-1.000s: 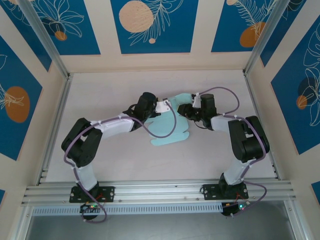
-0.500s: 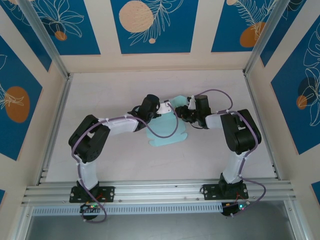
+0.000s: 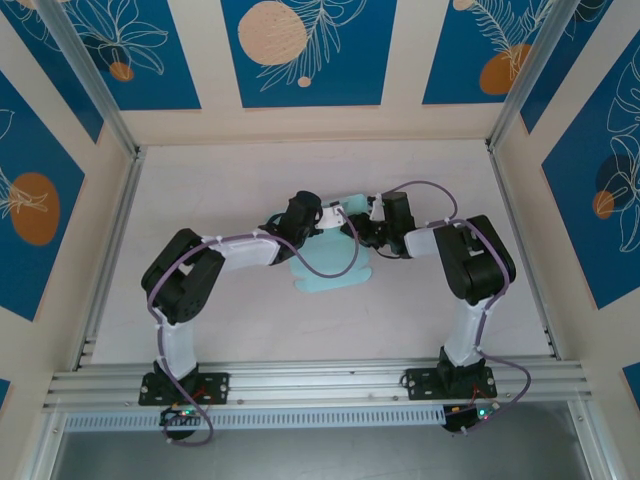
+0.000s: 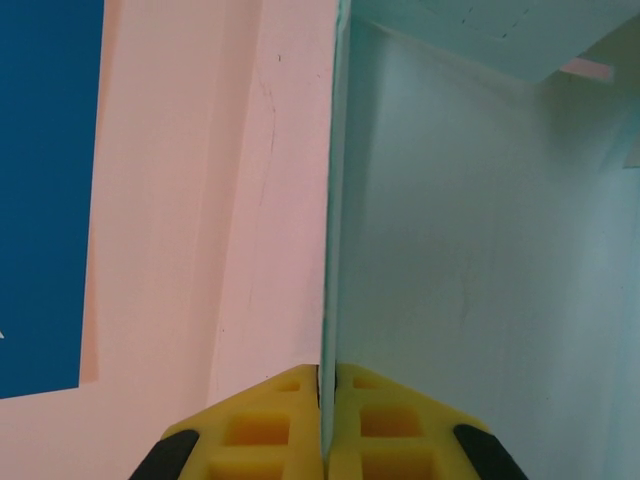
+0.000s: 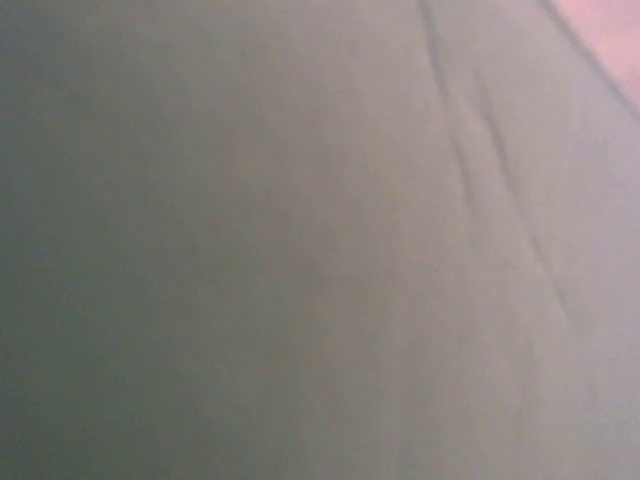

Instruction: Fold the paper box

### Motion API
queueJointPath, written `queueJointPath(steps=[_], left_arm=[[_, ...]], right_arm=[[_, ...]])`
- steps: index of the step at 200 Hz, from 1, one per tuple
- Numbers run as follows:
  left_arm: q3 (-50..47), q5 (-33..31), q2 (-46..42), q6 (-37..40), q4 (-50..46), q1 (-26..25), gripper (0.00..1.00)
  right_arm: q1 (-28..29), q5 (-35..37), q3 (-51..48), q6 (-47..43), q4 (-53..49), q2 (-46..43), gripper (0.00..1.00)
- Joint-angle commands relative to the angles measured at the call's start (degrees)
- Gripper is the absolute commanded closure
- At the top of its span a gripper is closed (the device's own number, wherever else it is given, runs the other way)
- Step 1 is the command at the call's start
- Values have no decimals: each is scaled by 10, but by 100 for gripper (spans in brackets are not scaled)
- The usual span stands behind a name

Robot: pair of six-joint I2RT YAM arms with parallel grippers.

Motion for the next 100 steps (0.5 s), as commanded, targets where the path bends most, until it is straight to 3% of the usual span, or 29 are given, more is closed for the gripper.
queueJointPath(steps=[1,100], left_arm=[[8,3,5,-1,46,-12,100],[-15,-9,41,91,126,-11,100]], right_arm=[[8,10,-5,-22,-55,-44,64],[-39,41,-64,-84,-200,-203,54]])
